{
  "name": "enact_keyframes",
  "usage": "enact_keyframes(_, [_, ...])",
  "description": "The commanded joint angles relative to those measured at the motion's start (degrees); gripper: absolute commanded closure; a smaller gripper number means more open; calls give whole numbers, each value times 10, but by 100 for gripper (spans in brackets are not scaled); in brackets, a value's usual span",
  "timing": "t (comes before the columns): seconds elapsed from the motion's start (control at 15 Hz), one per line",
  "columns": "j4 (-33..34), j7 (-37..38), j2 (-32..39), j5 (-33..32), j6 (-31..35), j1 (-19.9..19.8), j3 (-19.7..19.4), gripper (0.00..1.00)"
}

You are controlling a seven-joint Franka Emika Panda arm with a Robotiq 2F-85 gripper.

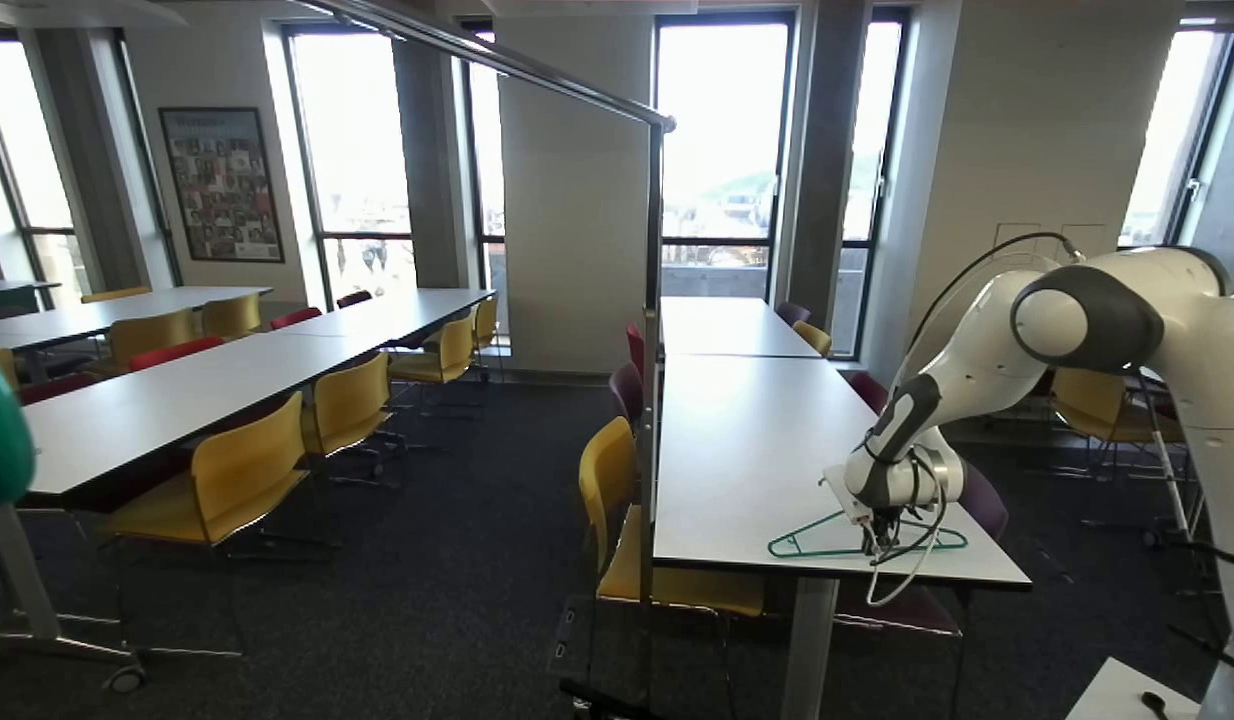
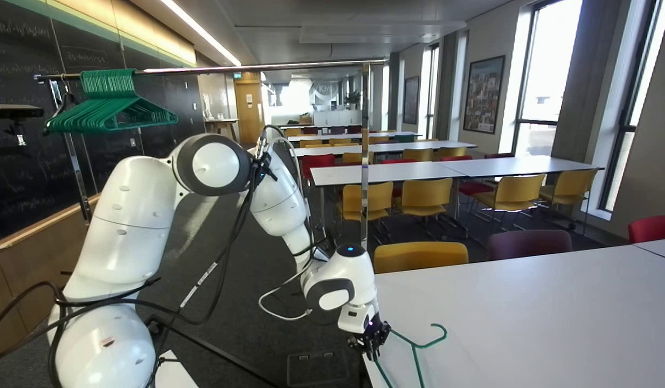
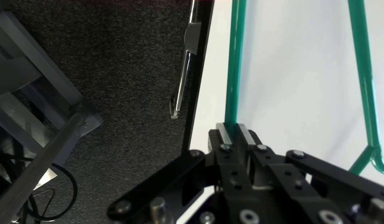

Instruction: Put the hanger from the table on the rail.

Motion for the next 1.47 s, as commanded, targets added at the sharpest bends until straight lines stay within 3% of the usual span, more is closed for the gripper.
enact_keyframes(0.0, [-105, 15, -86, -21, 92, 65, -34, 98])
enact_keyframes(0.33, [-179, 8, -145, 1, 222, 151, -97, 98])
enact_keyframes(0.6, [-217, -8, -182, 68, 358, 201, -125, 98])
enact_keyframes(0.67, [-177, -56, -209, 119, 310, 262, -187, 98])
enact_keyframes(0.87, [-134, -105, -227, 181, 305, 325, -237, 98])
enact_keyframes(1.4, [-16, -207, -235, 248, 297, 416, -292, 98])
